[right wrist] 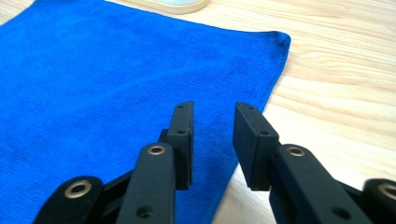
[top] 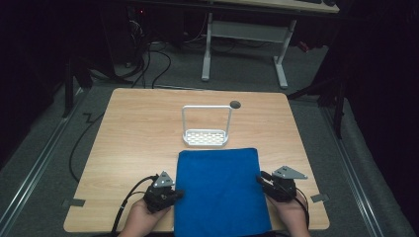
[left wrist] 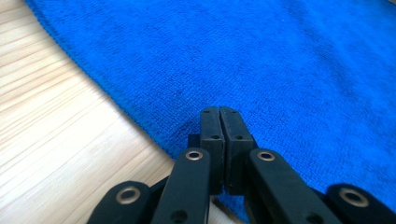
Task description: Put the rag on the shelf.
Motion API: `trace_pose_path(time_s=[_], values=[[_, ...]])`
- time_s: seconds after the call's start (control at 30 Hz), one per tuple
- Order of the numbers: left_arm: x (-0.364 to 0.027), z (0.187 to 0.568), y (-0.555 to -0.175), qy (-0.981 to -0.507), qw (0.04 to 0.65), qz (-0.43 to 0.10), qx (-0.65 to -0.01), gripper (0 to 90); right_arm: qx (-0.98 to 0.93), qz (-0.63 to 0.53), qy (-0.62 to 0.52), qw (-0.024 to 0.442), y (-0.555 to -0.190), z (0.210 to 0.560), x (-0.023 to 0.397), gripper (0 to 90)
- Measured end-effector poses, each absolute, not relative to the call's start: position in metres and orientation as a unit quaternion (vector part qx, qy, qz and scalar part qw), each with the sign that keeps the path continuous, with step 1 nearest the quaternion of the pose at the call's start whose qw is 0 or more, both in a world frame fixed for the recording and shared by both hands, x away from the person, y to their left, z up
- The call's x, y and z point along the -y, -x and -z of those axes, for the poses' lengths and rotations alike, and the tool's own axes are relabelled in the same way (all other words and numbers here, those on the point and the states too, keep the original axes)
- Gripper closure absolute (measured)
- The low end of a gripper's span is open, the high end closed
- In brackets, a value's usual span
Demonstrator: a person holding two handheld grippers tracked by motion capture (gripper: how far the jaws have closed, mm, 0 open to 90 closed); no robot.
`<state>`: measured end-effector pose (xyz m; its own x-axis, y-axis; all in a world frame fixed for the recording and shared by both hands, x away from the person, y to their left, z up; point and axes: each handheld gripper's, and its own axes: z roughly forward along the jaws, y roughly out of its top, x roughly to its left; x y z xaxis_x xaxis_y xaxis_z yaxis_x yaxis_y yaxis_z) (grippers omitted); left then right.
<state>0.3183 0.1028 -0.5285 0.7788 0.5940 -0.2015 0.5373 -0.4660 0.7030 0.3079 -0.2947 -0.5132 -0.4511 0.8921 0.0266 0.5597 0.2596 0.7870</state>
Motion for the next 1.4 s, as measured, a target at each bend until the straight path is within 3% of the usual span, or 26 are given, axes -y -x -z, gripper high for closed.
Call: trace_pose_path(time_s=[0.33, 0.6, 0.87, 1.4], values=[[-0.137, 0.527, -0.317, -0.840, 0.389, -0.049, -0.376, 88.1, -0.782, -0.380, -0.449, 0.205, -0.325, 0.515, 0.269, 77.1], [-0.129, 0.521, -0.334, -0.816, 0.429, -0.054, -0.384, 70.1, -0.796, -0.363, -0.446, 0.189, -0.331, 0.521, 0.262, 81.1], [-0.110, 0.529, -0.348, -0.838, 0.398, -0.085, -0.365, 74.0, -0.804, -0.344, -0.446, 0.191, -0.327, 0.527, 0.261, 82.3], [-0.125, 0.526, -0.320, -0.847, 0.390, -0.041, -0.358, 74.2, -0.816, -0.357, -0.422, 0.168, -0.306, 0.527, 0.263, 82.1]])
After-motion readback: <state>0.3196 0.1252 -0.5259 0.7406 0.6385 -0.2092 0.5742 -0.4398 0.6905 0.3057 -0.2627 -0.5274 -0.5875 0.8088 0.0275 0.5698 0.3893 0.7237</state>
